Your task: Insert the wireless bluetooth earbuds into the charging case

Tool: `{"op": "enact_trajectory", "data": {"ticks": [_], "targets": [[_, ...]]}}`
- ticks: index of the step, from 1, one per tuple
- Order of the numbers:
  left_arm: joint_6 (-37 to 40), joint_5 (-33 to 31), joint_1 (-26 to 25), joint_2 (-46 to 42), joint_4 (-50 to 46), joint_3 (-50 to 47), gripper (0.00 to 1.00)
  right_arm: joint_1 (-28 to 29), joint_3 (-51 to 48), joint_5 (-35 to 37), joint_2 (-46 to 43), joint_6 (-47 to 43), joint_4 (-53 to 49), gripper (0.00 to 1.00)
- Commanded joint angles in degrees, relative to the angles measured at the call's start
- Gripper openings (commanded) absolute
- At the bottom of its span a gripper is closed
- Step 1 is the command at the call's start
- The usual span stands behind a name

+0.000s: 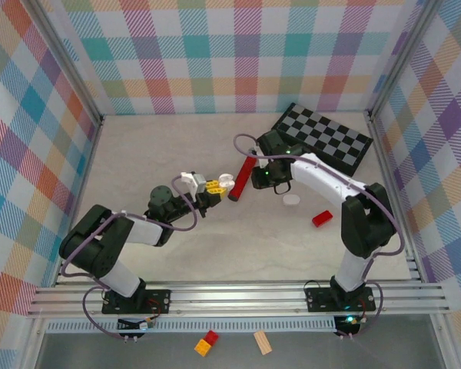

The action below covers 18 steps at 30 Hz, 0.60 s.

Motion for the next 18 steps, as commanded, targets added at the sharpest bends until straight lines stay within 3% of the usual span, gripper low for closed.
{"op": "enact_trajectory", "data": {"ticks": [1, 12, 18], "targets": [[3.9, -0.8, -1.3, 2.0, 2.4, 2.4, 0.00, -0.2, 1.4, -3.0, -3.8, -0.3, -4.0, 0.26], [13.4, 0.6, -3.0, 9.1, 2.6, 6.7, 0.00, -0.3, 0.8, -9.5, -11.0, -0.3, -7.9, 0.27], [14.0, 1.7, -3.2, 10.7, 2.5, 8.2, 0.00, -0.8, 0.9, -13.9, -12.3, 0.5, -7.2, 0.27]]}}
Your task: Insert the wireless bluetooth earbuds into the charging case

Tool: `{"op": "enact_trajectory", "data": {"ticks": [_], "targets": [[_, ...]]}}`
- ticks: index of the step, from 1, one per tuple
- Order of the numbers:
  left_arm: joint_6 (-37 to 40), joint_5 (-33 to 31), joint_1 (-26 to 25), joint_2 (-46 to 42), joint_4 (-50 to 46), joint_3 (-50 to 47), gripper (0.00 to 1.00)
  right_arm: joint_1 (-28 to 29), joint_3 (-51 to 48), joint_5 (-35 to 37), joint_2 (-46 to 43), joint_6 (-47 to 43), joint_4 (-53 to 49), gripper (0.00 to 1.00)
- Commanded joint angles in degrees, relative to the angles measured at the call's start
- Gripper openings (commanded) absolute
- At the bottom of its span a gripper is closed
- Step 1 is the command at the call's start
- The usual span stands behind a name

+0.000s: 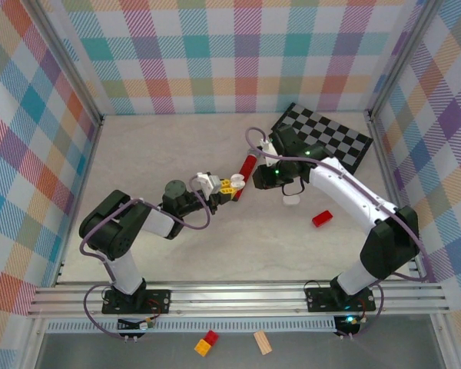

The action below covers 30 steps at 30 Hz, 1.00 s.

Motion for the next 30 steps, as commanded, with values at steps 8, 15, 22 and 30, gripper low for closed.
{"op": "enact_trajectory", "data": {"ticks": [8, 15, 22, 30], "targets": [[4.9, 3.8, -1.7, 1.8, 2.4, 1.6, 0.00, -0.5, 1.9, -8.1, -0.8, 0.9, 0.2, 0.27], [5.0, 4.4, -2.5, 1.5, 2.4, 1.8, 0.00, -0.5, 2.3, -9.0, 0.3, 1.1, 0.4, 0.27], [4.7, 4.5, -2.5, 0.4, 2.4, 1.6, 0.00, -0.4, 2.3, -9.3, 1.4, 1.0, 0.4, 0.26], [3.9, 5.4, -2.5, 0.0, 2.4, 1.9, 0.00, -0.5, 2.6, -9.3, 1.9, 1.0, 0.5, 0.27]]}}
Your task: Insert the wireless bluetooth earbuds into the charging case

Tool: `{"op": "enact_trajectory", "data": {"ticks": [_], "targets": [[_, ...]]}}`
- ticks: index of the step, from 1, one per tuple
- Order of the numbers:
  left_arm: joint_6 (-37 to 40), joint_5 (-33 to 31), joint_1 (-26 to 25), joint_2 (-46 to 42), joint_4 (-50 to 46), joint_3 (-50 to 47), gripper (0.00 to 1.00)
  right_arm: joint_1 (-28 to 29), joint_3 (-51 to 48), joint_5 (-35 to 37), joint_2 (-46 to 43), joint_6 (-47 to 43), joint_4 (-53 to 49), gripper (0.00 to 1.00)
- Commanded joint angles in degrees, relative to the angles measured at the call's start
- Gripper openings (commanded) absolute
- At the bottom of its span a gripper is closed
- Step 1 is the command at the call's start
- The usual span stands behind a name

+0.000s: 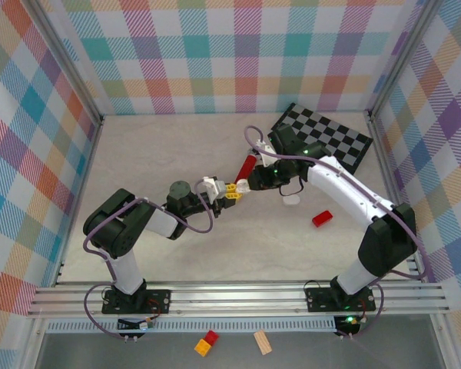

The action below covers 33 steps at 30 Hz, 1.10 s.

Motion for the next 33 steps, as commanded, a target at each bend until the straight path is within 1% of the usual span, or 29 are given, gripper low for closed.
{"op": "enact_trajectory", "data": {"ticks": [1, 23, 33], "targets": [[0.5, 2.4, -0.5, -1.7, 2.5, 1.1, 0.00, -0.5, 2.0, -1.3, 0.4, 0.4, 0.2, 0.27], [0.1, 2.1, -0.5, -2.7, 2.4, 1.4, 0.00, -0.4, 1.9, -3.8, 2.0, 0.7, 0.8, 0.27], [0.1, 2.0, -0.5, -2.8, 2.4, 1.5, 0.00, -0.4, 2.1, -3.0, 2.7, 0.5, 0.1, 0.27]]}}
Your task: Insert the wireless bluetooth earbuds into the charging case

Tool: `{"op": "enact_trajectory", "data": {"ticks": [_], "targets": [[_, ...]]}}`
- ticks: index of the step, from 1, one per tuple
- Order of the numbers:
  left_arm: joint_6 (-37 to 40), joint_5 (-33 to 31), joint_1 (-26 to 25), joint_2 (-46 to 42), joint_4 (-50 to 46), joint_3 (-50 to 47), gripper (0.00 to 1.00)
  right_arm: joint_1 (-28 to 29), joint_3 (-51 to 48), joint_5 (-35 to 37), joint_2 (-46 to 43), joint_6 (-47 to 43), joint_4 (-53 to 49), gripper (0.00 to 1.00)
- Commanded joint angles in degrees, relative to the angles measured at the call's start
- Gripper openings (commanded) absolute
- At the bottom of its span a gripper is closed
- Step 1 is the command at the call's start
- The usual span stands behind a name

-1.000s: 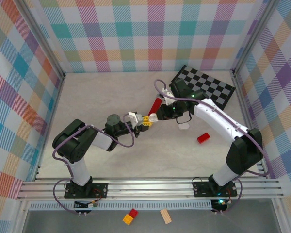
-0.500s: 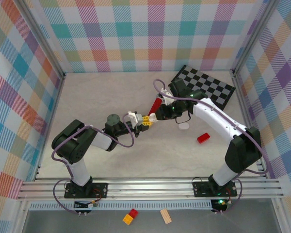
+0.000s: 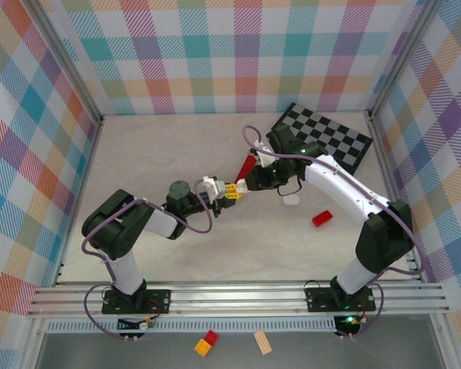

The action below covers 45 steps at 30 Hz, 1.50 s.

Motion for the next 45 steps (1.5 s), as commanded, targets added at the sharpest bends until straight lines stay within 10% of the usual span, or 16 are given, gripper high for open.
{"op": "enact_trajectory", "data": {"ticks": [1, 23, 31, 45], "targets": [[0.2, 1.4, -0.5, -1.9, 2.4, 1.5, 0.00, -0.3, 1.8, -0.6, 0.9, 0.2, -0.3, 0.27], [-0.6, 2.4, -0.5, -3.1, 2.4, 1.3, 0.00, -0.3, 2.4, -1.0, 3.6, 1.5, 1.6, 0.27], [-1.2, 1.9, -0.4, -2.6, 2.5, 1.6, 0.00, -0.4, 2.5, 1.2, 0.5, 0.8, 0.8, 0.50], [-12.9, -1.0, 9.2, -4.0, 2.7, 0.7, 0.00, -0.4, -5.9, 1.9, -9.8, 4.0, 10.3, 0.54]]}}
